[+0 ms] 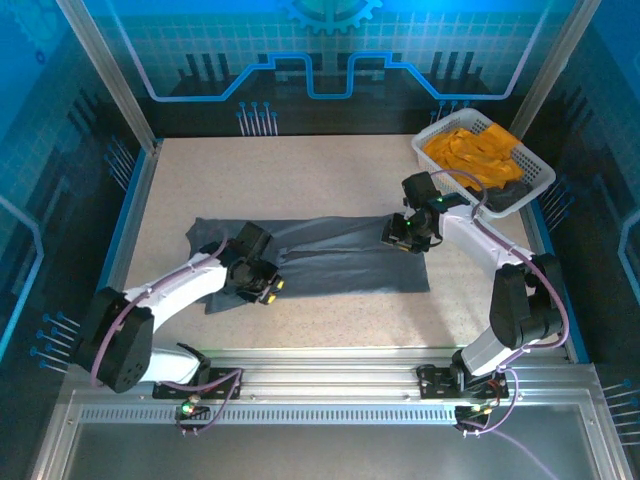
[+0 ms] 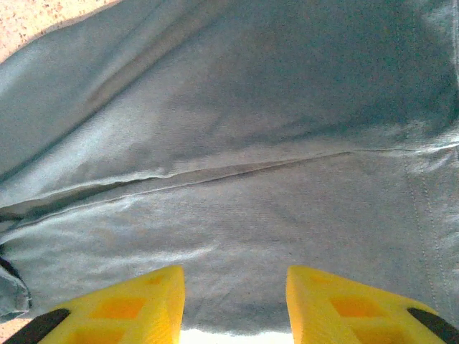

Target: Fold and stack the t-shirts

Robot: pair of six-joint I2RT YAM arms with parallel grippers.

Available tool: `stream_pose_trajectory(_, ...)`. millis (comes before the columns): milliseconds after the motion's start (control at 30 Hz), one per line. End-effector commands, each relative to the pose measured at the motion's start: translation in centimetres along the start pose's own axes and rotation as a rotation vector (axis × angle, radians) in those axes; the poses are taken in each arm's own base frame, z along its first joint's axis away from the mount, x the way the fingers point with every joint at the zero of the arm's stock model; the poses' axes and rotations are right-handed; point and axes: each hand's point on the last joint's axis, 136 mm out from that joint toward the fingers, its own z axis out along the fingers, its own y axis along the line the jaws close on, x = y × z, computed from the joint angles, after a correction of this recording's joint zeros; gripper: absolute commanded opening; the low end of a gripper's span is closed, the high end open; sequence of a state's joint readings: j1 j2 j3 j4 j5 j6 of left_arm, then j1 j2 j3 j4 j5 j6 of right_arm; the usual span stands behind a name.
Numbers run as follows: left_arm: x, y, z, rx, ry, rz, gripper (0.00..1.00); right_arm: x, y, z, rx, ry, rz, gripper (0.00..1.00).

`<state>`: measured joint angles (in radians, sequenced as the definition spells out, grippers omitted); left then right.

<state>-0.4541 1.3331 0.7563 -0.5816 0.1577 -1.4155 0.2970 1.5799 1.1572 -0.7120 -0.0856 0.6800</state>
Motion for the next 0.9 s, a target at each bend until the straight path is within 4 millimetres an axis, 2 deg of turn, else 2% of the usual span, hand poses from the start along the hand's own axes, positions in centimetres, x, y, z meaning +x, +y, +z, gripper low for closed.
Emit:
stream_pose_trajectory(0,-0.2,0.8,-1.8,-0.014,-0.018,-0.006,0.3,-0.2,0.3,0.0,-0.017,0.001,0.0,0.43)
stream_pose_trajectory(100,-2.1,1.9,-3.6,-0.036,-0.074,-0.007,0.34,-0.2,0.7,0.0,-0.014,-0.001,-0.012,0.43)
stream_pose_trajectory(167,-4.3,2.7,-4.9,-0.04,-0.124,-0.007,0.35,-0.2,1.0,-0.1,-0.017,-0.005,-0.026,0.43)
stream_pose_trajectory(233,-7.2,3.8,-6.2,-0.06,-0.191,-0.003,0.35,0.0,2.2,-0.1,-0.055,-0.007,-0.064,0.43)
stream_pose_trajectory(300,-9.9,4.9,-7.0,-0.085,-0.248,0.011,0.37,0.4,4.2,-0.1,-0.153,-0.004,-0.119,0.46)
stream_pose_trajectory(433,-14.5,7.1,-6.9,-0.133,-0.326,0.054,0.37,1.9,8.8,-0.6,-0.375,0.018,-0.229,0.53)
stream_pose_trajectory(533,-16.9,8.0,-5.9,-0.094,-0.325,0.069,0.35,3.1,10.1,-0.8,-0.436,0.046,-0.265,0.55)
stream_pose_trajectory(633,-18.1,7.7,-4.8,-0.032,-0.299,0.101,0.28,3.6,10.0,-0.6,-0.436,0.058,-0.256,0.56)
stream_pose_trajectory(733,-18.2,7.4,-3.5,-0.022,-0.247,0.142,0.24,3.8,9.6,-0.4,-0.424,0.067,-0.248,0.56)
stream_pose_trajectory(867,-18.0,8.4,-2.7,-0.059,-0.228,0.145,0.24,3.7,9.5,-0.4,-0.41,0.065,-0.241,0.56)
